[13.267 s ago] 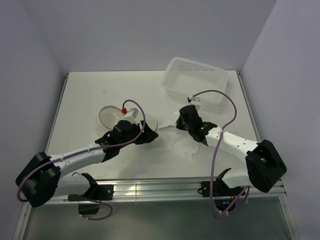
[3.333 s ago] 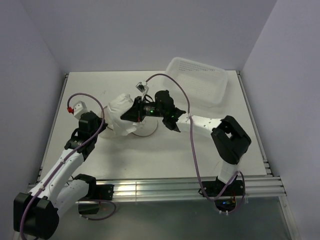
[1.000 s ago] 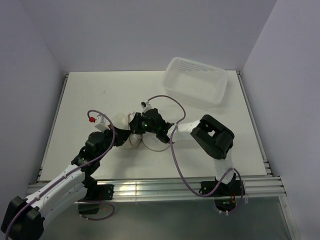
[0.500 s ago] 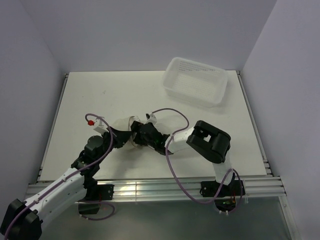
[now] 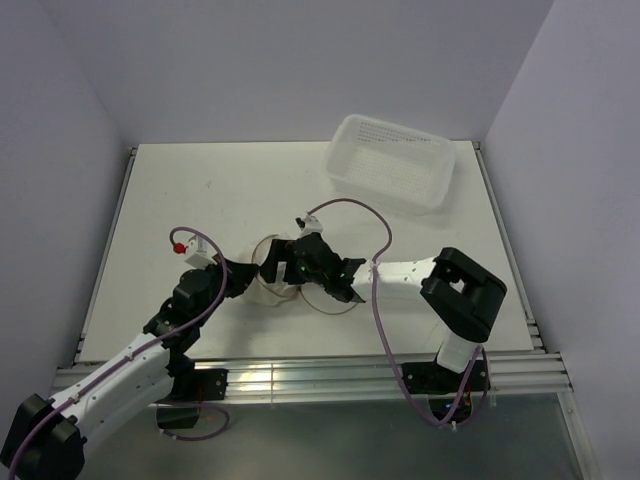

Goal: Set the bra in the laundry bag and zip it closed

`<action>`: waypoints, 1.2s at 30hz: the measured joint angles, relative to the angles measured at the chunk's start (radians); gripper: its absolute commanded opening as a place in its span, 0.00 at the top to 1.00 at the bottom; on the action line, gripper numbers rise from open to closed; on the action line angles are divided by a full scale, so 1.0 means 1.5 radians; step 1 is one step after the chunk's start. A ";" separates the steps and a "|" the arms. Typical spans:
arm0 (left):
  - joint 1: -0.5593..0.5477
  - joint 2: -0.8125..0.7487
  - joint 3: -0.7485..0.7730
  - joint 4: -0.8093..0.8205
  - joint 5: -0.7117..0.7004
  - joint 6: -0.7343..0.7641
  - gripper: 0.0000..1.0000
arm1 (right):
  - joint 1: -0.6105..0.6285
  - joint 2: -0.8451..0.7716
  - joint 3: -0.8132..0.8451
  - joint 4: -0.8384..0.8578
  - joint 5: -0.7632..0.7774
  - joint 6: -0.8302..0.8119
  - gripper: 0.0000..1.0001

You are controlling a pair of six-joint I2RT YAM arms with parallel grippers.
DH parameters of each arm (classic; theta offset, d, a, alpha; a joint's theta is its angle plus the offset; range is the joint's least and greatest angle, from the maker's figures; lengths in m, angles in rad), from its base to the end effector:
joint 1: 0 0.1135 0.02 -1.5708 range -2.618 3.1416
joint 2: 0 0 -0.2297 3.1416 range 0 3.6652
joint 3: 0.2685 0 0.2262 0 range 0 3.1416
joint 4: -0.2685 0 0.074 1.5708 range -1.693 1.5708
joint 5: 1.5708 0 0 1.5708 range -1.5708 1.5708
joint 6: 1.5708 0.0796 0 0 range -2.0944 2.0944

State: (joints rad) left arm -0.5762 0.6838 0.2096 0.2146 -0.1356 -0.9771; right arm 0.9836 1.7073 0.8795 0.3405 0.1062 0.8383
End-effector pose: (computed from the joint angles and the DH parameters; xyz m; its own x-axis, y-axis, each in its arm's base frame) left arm 0.1829 -0.1060 0.1732 -0.4771 -0.6694 -0.5695 0.0623 0.6205 -0.7817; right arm 0.2166 0.3103 0.1493 -0.7504 0.2069 -0.6278 -0.3260 0.7104 0.6238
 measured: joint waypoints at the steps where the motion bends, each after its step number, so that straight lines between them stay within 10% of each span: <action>1: 0.000 0.002 0.000 -0.002 -0.001 0.000 1.00 | -0.001 -0.001 0.006 -0.014 -0.002 -0.011 0.00; 21: 0.000 -0.034 0.000 -0.032 -0.001 0.010 1.00 | -0.076 -0.165 0.000 -0.146 -0.025 -0.119 0.01; 27: 0.000 -0.035 0.000 -0.032 0.000 0.014 1.00 | -0.124 -0.269 -0.104 -0.171 0.002 -0.131 0.51; 36: 0.000 -0.035 0.000 -0.031 0.010 0.018 1.00 | -0.184 -0.345 -0.251 -0.287 0.098 -0.146 0.58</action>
State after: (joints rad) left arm -0.5762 0.6308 0.2100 0.1677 -0.1207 -0.9497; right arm 0.7074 1.1900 0.5034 -0.0895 0.2527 0.6197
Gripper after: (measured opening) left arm 0.021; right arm 0.424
